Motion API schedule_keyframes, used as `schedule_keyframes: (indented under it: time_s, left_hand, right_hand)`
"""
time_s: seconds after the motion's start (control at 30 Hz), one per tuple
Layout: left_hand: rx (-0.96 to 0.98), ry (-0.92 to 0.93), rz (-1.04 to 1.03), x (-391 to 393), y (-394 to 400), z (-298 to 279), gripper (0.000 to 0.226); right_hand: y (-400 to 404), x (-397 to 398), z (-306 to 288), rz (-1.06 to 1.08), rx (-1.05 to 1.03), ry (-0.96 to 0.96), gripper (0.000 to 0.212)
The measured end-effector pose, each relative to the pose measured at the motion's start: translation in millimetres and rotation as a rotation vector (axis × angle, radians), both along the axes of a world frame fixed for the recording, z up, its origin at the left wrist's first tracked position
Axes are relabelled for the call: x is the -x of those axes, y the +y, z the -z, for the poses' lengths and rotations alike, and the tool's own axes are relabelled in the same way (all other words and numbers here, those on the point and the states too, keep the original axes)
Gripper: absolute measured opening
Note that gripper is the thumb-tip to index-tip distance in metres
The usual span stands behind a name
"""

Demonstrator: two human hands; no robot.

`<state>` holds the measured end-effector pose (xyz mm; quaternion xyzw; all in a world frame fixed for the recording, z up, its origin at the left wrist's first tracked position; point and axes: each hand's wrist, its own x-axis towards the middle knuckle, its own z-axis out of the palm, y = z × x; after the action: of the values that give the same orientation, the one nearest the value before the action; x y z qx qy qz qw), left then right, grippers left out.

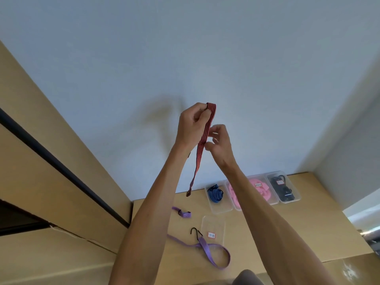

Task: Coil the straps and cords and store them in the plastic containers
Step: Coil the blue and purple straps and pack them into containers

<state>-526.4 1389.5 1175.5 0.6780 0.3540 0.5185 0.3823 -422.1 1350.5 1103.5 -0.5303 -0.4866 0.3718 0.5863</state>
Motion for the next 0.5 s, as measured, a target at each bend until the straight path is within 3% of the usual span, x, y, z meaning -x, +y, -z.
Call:
schedule_keyframes:
  time_s: [0.1, 0.2, 0.37, 0.43, 0.5]
  left_hand:
    - [0.013, -0.021, 0.013, 4, -2, 3, 0.014]
    - [-0.012, -0.025, 0.003, 10, -1, 4, 0.012]
    - [0.089, -0.136, -0.285, 29, -8, 43, 0.010]
    - [0.240, -0.083, -0.099, 28, -22, 75, 0.025]
    - [0.355, 0.116, 0.140, 21, -38, 106, 0.042]
  right_hand:
    - [2, 10, -12, -0.111, -0.042, 0.000, 0.052]
    - [6, 18, -17, -0.147, -0.056, -0.054, 0.010]
    - [9, 18, -18, -0.042, -0.026, -0.003, 0.016]
    - [12, 18, -20, -0.008, 0.008, 0.035, 0.015]
    - [14, 18, -21, 0.006, 0.033, 0.115, 0.014]
